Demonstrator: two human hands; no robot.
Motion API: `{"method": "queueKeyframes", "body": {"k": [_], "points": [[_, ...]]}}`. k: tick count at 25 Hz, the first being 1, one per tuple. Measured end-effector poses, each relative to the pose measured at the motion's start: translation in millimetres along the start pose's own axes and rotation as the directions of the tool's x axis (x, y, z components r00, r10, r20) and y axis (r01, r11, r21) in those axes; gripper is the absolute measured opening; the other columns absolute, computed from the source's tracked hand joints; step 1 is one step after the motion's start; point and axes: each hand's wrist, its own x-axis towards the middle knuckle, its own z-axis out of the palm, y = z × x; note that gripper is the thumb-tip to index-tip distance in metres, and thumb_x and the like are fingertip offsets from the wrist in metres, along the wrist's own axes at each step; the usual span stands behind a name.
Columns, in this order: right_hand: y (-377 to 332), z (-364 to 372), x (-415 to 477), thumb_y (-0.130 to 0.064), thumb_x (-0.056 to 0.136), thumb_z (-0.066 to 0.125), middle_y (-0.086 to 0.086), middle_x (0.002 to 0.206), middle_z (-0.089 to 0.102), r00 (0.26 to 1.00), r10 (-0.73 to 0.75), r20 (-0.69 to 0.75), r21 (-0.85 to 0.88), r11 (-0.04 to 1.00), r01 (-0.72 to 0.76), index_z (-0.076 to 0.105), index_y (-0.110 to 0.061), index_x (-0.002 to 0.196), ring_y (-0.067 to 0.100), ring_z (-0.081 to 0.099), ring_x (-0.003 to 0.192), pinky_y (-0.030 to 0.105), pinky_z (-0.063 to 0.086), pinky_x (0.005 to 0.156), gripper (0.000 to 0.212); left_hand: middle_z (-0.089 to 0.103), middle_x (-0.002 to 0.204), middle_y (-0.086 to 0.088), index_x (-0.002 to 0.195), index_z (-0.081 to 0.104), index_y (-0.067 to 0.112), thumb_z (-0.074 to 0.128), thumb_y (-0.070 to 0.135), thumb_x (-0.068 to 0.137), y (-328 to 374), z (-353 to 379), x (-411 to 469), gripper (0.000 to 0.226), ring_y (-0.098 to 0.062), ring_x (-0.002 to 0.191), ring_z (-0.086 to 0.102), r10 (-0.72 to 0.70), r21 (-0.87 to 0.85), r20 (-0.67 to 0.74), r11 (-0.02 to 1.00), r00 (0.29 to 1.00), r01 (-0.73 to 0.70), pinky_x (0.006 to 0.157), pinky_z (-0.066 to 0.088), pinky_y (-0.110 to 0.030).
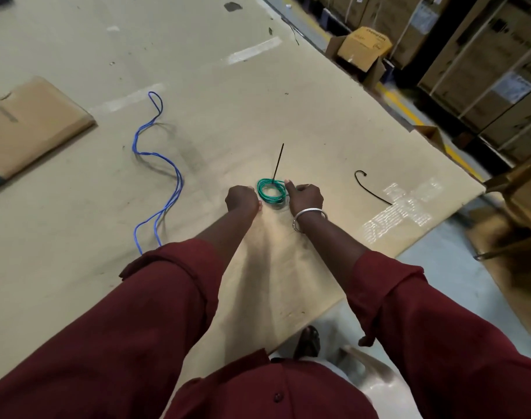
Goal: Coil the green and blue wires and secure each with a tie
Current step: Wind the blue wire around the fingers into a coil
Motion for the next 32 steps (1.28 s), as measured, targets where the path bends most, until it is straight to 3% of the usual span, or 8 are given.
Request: {"method": "queueKeyframes", "body": {"k": [4, 7, 11, 15, 17, 20, 26, 32], "points": [[-2.4, -7.0, -13.5, -0.067, 0.100, 0.033, 0.022, 0.120, 0.072, 0.991, 0.080, -0.111, 0.113, 0.991, -0.068, 0.070, -0.004, 0.111, 0.041, 0.065, 0.116, 0.039, 0.047, 0.093, 0.074, 0.079, 0.100, -0.015, 0.097, 0.078, 0.011, 0.051, 0.037, 0.078, -16.3, -7.3, 1.8, 0.042, -0.036, 0.093, 0.076, -0.007, 0.075, -0.043, 0.997, 0.999, 0.010, 0.087, 0.063, -0.048], [-4.0, -6.1, -30.2, -0.058, 0.106, 0.024, 0.027, 0.120, 0.071, 0.986, 0.103, -0.132, 0.189, 0.979, -0.077, 0.072, 0.002, 0.109, 0.044, 0.064, 0.115, 0.042, 0.047, 0.094, 0.077, 0.077, 0.086, -0.004, 0.083, 0.077, 0.020, 0.052, 0.030, 0.093, -0.1, -41.0, -76.9, 0.028, -0.027, 0.082, 0.071, 0.103, 0.038, 0.023, 0.994, 0.994, -0.104, 0.082, 0.059, -0.033], [-2.5, 14.7, -68.7, -0.047, 0.106, 0.040, 0.023, 0.105, 0.076, 0.999, -0.036, 0.002, 0.182, 0.983, 0.035, 0.075, 0.000, 0.092, 0.040, 0.068, 0.103, 0.036, 0.048, 0.085, 0.060, 0.071, 0.078, -0.002, 0.091, 0.076, 0.015, 0.054, 0.021, 0.102, -28.6, -104.7, -149.4, 0.025, -0.014, 0.058, 0.057, 0.198, -0.019, 0.033, 0.980, 0.980, -0.198, 0.045, 0.040, -0.015], [3.3, 59.9, -116.6, -0.043, 0.098, 0.056, 0.006, 0.075, 0.074, 0.952, -0.186, 0.245, 0.150, 0.977, 0.153, 0.074, -0.017, 0.073, 0.033, 0.070, 0.083, 0.041, 0.053, 0.085, 0.040, 0.074, 0.079, 0.005, 0.094, 0.076, 0.023, 0.067, 0.030, 0.095, -85.9, -178.7, -197.1, 0.012, -0.007, 0.064, 0.063, 0.277, 0.108, -0.188, 0.959, 0.942, -0.260, 0.061, 0.049, -0.025], [8.1, 82.7, -142.8, -0.047, 0.092, 0.061, -0.001, 0.062, 0.069, 0.908, -0.212, 0.360, 0.134, 0.975, 0.175, 0.070, -0.017, 0.071, 0.025, 0.066, 0.065, 0.043, 0.058, 0.073, 0.038, 0.071, 0.084, 0.008, 0.099, 0.074, 0.028, 0.071, 0.028, 0.091, -112.4, -210.6, -211.5, 0.008, -0.003, 0.068, 0.061, 0.337, 0.223, -0.332, 0.935, 0.881, -0.274, 0.066, 0.047, -0.026], [12.5, 112.5, -184.8, -0.039, 0.093, 0.070, 0.010, 0.071, 0.073, 0.814, -0.204, 0.544, 0.090, 0.978, 0.185, 0.069, -0.006, 0.083, 0.021, 0.063, 0.053, 0.026, 0.050, 0.050, 0.035, 0.064, 0.096, 0.004, 0.104, 0.068, 0.022, 0.078, 0.023, 0.086, -147.2, -241.6, -222.3, 0.020, -0.011, 0.082, 0.060, 0.402, 0.330, -0.476, 0.906, 0.782, -0.266, 0.072, 0.043, -0.023], [41.9, 143.8, -232.8, -0.028, 0.085, 0.078, 0.010, 0.078, 0.078, 0.669, -0.146, 0.728, -0.192, 0.895, 0.404, 0.070, -0.016, 0.075, 0.027, 0.076, 0.071, 0.037, 0.059, 0.067, 0.017, 0.070, 0.089, -0.006, 0.105, 0.059, 0.012, 0.089, 0.041, 0.075, -197.3, -245.6, -212.5, 0.052, -0.022, 0.082, 0.063, -0.002, 0.140, -0.516, 0.986, 0.856, 0.087, 0.074, 0.047, -0.031], [57.0, 139.1, -231.0, -0.020, 0.086, 0.067, 0.011, 0.079, 0.079, 0.620, -0.172, 0.766, -0.218, 0.837, 0.501, 0.069, -0.018, 0.075, 0.029, 0.074, 0.074, 0.047, 0.062, 0.082, 0.011, 0.075, 0.072, -0.002, 0.069, 0.069, 0.019, 0.081, 0.032, 0.080, -211.3, -248.3, -198.8, 0.021, -0.028, 0.076, 0.074, -0.070, 0.097, -0.466, 0.987, 0.882, 0.129, 0.076, 0.059, -0.039]]}}
